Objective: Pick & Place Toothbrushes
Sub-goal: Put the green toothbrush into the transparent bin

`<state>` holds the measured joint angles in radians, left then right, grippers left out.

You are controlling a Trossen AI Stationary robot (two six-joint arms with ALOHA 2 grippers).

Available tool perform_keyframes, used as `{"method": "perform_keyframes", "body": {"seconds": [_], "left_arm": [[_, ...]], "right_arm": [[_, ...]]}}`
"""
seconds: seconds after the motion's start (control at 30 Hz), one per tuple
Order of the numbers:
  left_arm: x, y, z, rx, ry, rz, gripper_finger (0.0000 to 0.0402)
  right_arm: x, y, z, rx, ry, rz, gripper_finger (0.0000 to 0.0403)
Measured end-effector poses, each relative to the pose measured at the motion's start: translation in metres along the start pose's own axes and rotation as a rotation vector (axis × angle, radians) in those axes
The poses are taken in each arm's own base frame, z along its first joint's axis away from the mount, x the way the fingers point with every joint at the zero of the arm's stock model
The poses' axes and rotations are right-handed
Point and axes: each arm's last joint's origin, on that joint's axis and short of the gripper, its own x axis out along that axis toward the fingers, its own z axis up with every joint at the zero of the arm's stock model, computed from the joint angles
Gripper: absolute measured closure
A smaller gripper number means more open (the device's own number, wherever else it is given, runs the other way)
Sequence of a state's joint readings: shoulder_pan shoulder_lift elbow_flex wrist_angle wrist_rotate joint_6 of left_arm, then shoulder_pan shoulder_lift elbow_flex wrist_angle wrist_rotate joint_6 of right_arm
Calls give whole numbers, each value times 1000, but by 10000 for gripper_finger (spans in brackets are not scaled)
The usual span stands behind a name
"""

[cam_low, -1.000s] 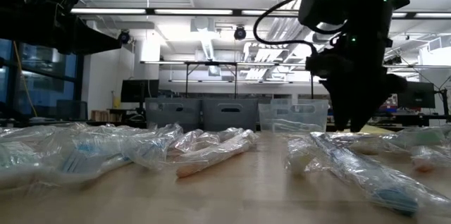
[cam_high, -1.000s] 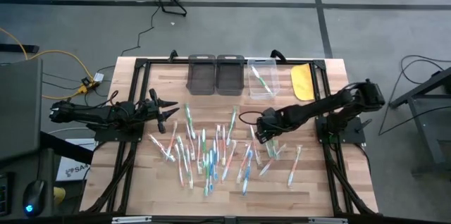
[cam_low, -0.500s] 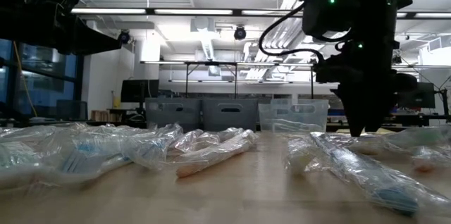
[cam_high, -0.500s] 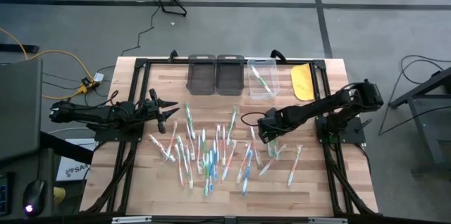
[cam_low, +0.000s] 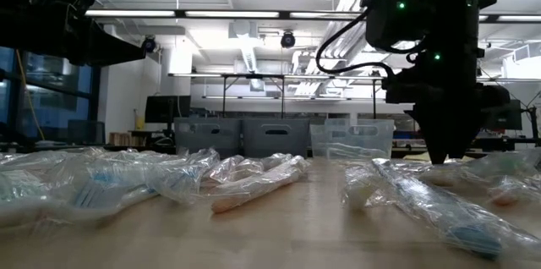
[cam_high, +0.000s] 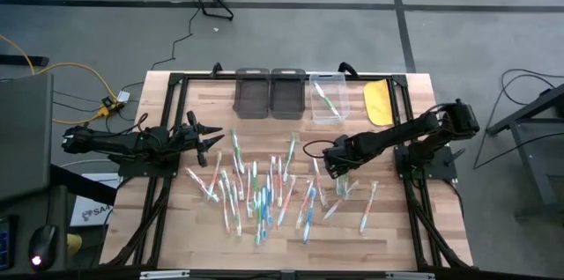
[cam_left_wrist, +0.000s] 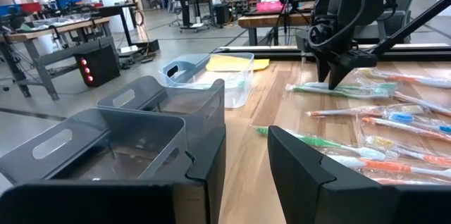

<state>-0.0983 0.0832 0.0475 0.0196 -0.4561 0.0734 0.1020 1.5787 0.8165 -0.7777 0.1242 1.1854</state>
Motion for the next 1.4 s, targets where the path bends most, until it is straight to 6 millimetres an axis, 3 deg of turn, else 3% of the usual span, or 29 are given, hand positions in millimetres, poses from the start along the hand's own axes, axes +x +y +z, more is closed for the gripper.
{"method": "perform_keyframes", "body": {"seconds": [0.3, 0.83, 1.4], "left_arm": [[0, 0, 0, 0, 0, 0, 300], [0, 0, 0, 0, 1, 0, 300], [0, 0, -1, -2, 8, 0, 300]], "right_arm": [[-1, 14, 6, -49, -71, 141, 224], [-16, 4, 6, -14, -133, 117, 224], [2, 6, 13, 16, -156, 33, 224]]}}
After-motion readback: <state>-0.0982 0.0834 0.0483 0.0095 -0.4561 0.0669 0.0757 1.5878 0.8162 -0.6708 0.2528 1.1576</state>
